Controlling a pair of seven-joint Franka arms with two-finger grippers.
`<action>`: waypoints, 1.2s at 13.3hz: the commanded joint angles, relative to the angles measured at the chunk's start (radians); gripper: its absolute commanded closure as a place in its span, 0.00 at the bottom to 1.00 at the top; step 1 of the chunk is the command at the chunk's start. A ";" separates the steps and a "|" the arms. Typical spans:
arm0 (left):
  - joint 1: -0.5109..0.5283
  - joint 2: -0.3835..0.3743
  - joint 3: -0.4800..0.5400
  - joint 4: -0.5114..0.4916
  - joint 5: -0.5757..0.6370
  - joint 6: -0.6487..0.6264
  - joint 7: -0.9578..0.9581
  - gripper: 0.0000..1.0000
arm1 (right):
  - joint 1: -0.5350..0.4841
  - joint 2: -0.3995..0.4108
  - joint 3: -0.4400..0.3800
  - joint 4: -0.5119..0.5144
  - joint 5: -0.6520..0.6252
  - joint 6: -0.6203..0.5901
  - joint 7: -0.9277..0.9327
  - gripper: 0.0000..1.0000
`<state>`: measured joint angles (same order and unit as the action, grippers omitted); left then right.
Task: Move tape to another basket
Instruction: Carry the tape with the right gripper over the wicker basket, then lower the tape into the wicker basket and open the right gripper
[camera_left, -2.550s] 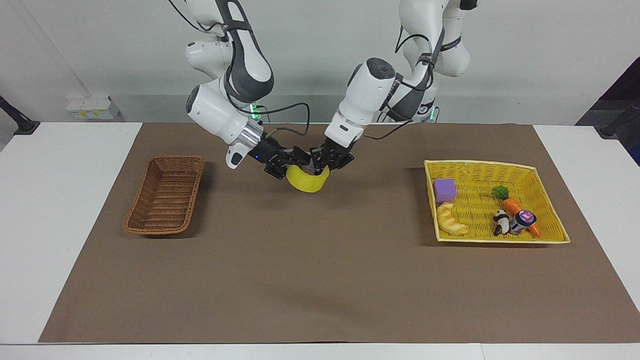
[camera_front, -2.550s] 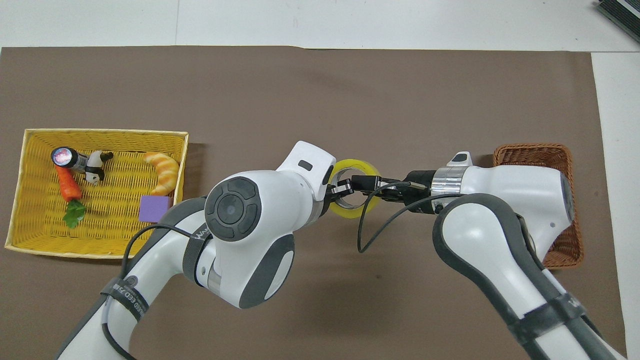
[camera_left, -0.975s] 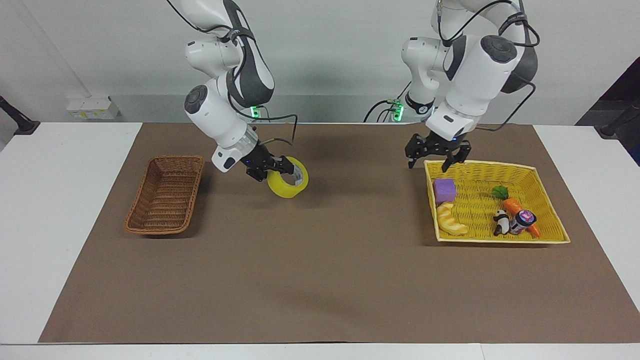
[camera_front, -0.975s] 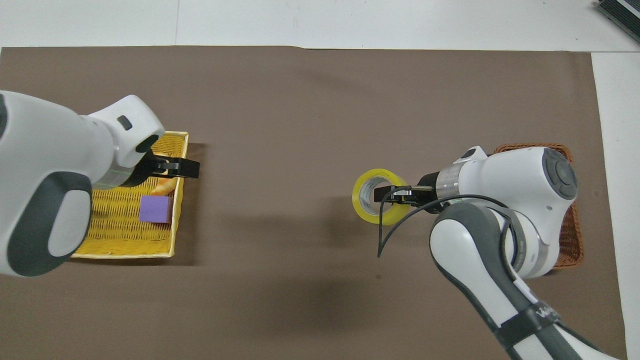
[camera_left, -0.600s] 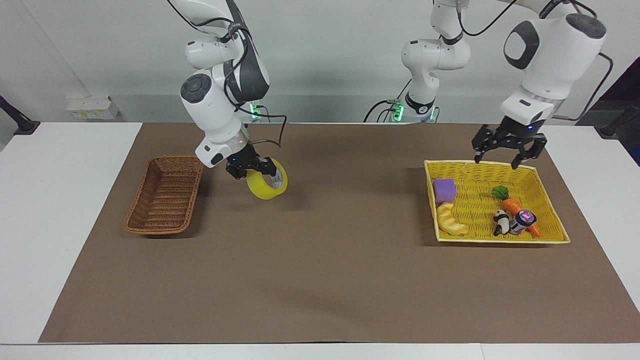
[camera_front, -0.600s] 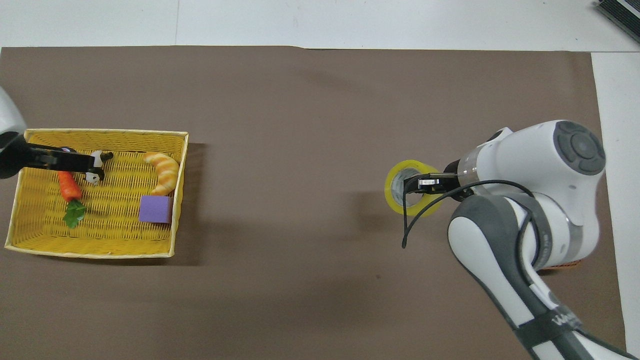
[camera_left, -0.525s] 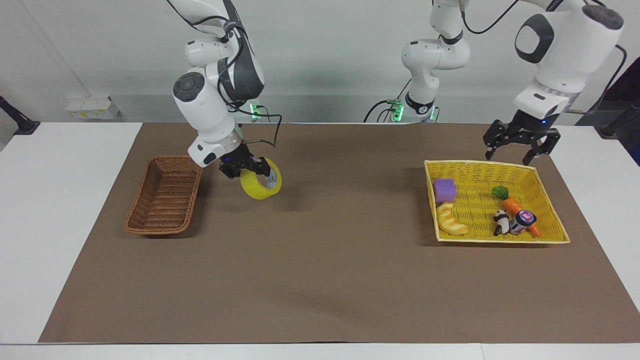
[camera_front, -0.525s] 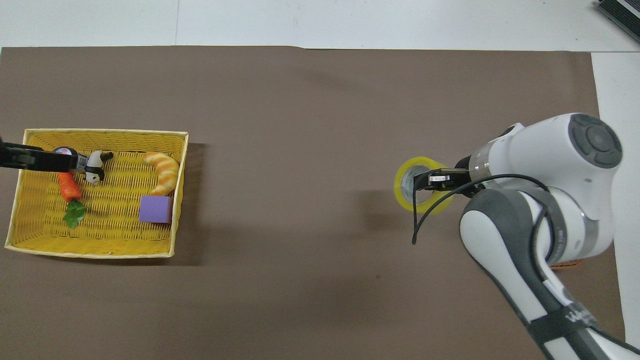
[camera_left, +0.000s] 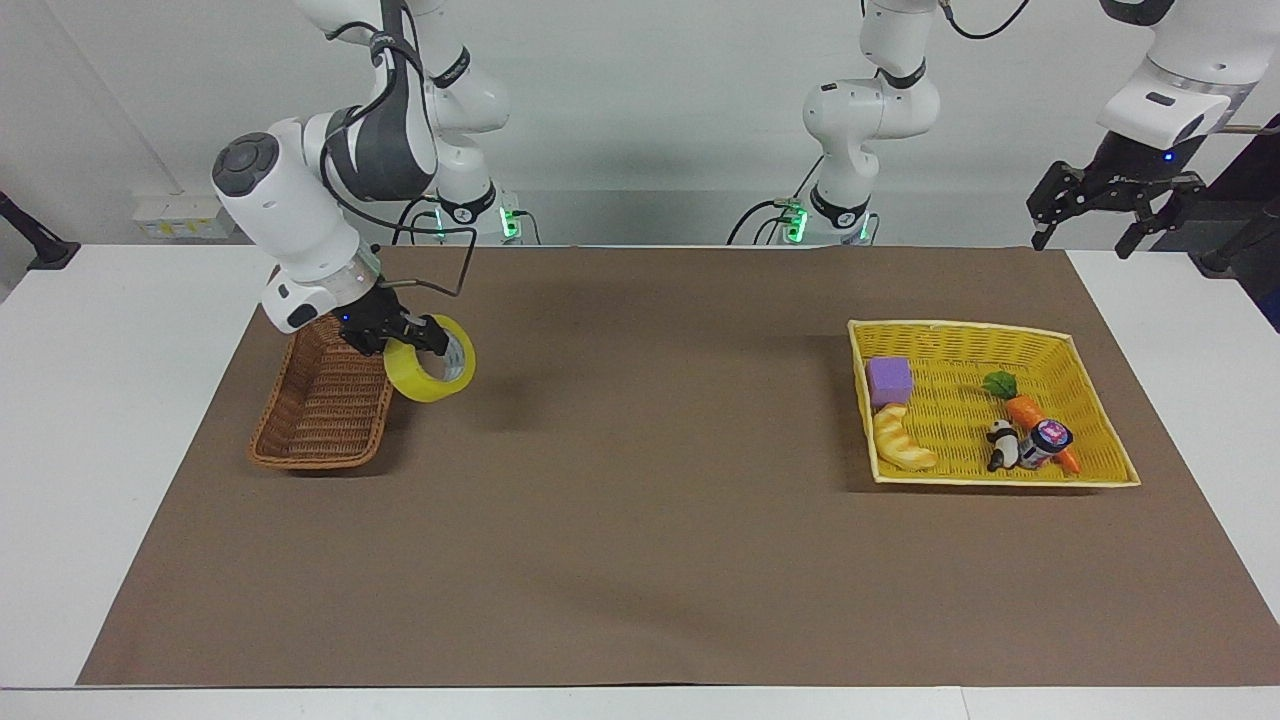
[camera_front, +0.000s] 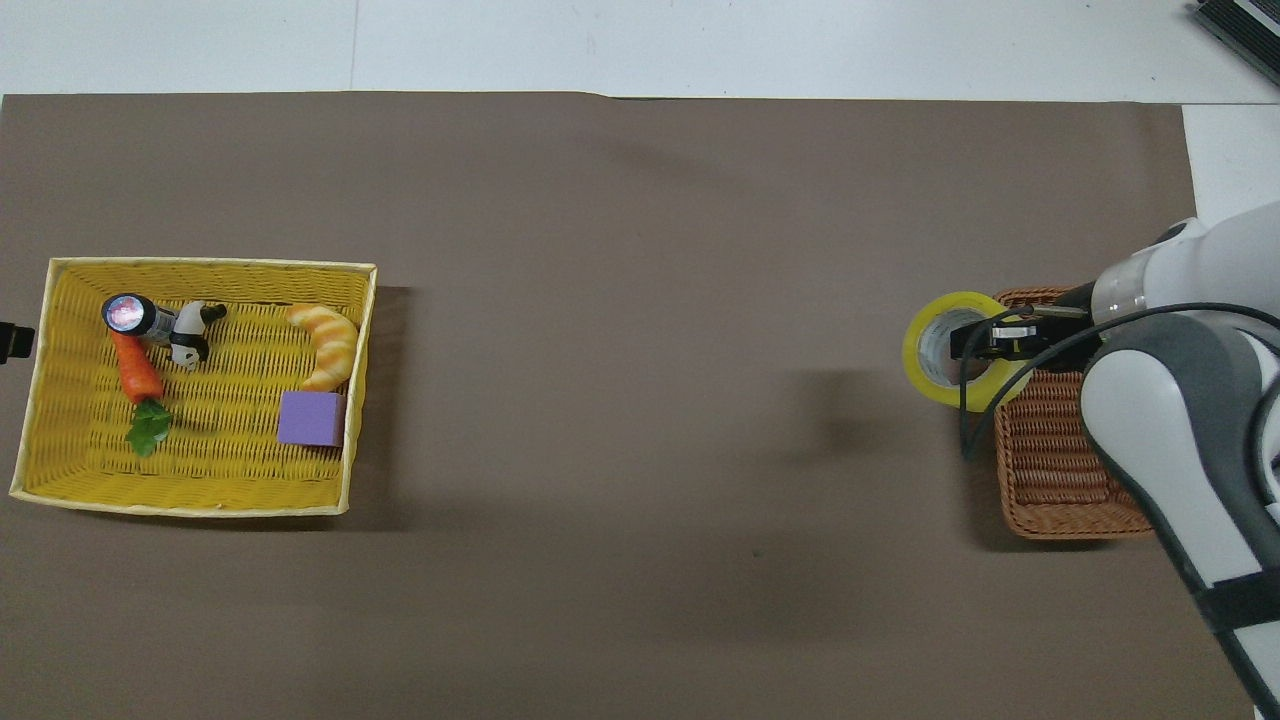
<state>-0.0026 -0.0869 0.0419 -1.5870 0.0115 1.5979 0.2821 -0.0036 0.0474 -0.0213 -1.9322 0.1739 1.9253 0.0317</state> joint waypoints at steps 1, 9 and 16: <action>0.010 0.020 -0.007 0.036 0.001 -0.029 0.014 0.00 | -0.028 -0.004 0.009 -0.027 -0.045 0.000 -0.051 1.00; 0.000 0.097 -0.023 0.115 -0.013 -0.086 -0.034 0.00 | -0.206 0.015 0.009 -0.114 -0.204 0.029 -0.280 1.00; -0.005 0.113 -0.023 0.147 -0.011 -0.111 -0.037 0.00 | -0.248 0.042 0.011 -0.180 -0.246 0.110 -0.362 0.00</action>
<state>-0.0045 0.0181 0.0172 -1.4678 0.0070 1.5154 0.2548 -0.2423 0.0980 -0.0222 -2.1118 -0.0462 2.0272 -0.3079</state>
